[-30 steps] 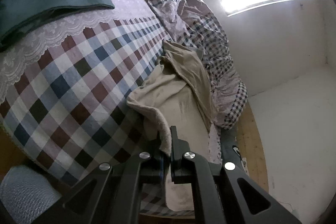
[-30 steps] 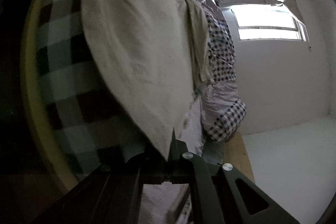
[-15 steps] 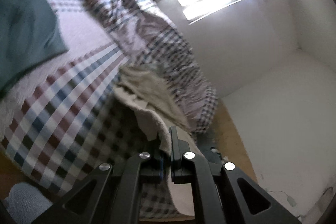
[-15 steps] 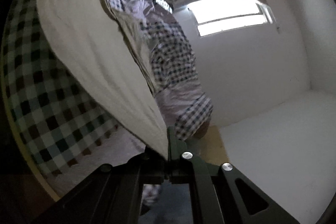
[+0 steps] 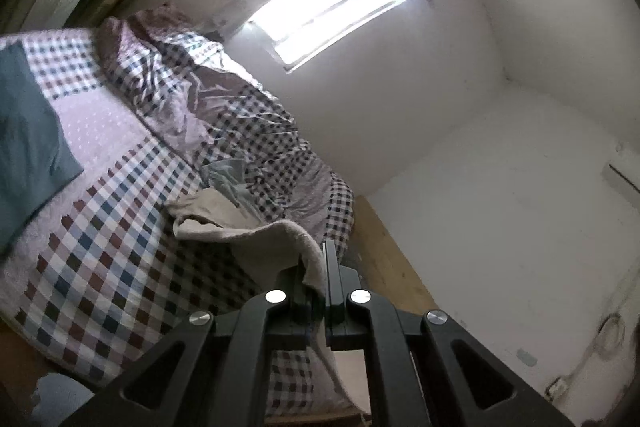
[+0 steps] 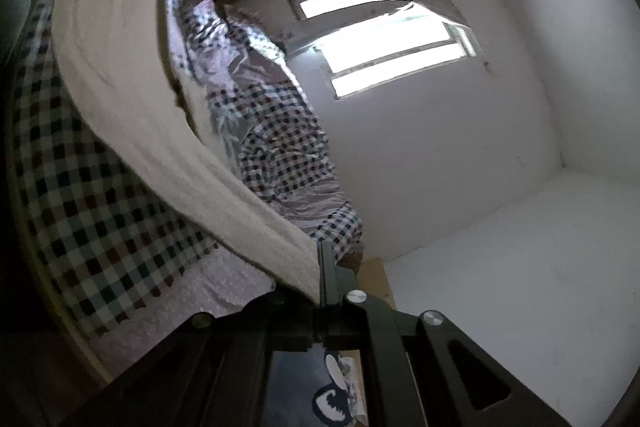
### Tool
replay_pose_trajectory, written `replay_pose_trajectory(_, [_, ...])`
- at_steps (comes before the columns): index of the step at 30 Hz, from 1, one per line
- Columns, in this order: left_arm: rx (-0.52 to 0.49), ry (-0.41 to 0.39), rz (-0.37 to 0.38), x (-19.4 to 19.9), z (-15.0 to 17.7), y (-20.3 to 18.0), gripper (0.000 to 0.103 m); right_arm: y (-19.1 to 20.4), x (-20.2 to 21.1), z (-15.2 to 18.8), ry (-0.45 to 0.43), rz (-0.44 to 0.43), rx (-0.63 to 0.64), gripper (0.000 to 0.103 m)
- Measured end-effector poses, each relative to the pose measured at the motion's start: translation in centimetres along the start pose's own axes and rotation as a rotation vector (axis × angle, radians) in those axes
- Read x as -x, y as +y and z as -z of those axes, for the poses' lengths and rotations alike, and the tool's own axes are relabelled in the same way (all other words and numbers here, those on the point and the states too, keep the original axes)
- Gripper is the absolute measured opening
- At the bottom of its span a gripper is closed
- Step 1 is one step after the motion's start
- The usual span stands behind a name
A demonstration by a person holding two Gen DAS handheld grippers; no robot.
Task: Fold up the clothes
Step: 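Hold the beige garment up with both grippers and swing it over the bed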
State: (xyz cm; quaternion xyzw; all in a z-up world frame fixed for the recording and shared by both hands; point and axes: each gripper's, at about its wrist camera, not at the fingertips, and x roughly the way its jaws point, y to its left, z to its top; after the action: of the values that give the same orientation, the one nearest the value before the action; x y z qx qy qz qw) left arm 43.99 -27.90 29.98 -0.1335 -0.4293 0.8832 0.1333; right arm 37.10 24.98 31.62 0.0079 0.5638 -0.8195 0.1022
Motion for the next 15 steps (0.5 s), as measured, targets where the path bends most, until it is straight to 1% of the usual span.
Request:
replay_pose_trajectory(3, [-0.031, -0.004, 0.022, 1.7, 0.0, -1.4, 0.002, -1.4, 1.8, 0.1, -0.003, 0.012, -0.035, 0.0])
replay_pose_trajectory(7, [-0.072, 0.0, 0.033, 3.8, 0.6, -3.2, 0.002, -2.7, 4.3, 0.6, -0.005, 0.035, -0.085, 0.0])
replay_pose_trajectory(11, [-0.109, 0.006, 0.04, 5.6, 1.2, -4.9, 0.002, -3.7, 5.8, 1.2, -0.014, 0.046, -0.137, 0.0])
replay_pose_trajectory(15, [-0.15, -0.009, 0.068, 7.5, 1.7, -6.6, 0.002, -4.7, 7.5, 1.7, -0.022, 0.017, -0.184, 0.0])
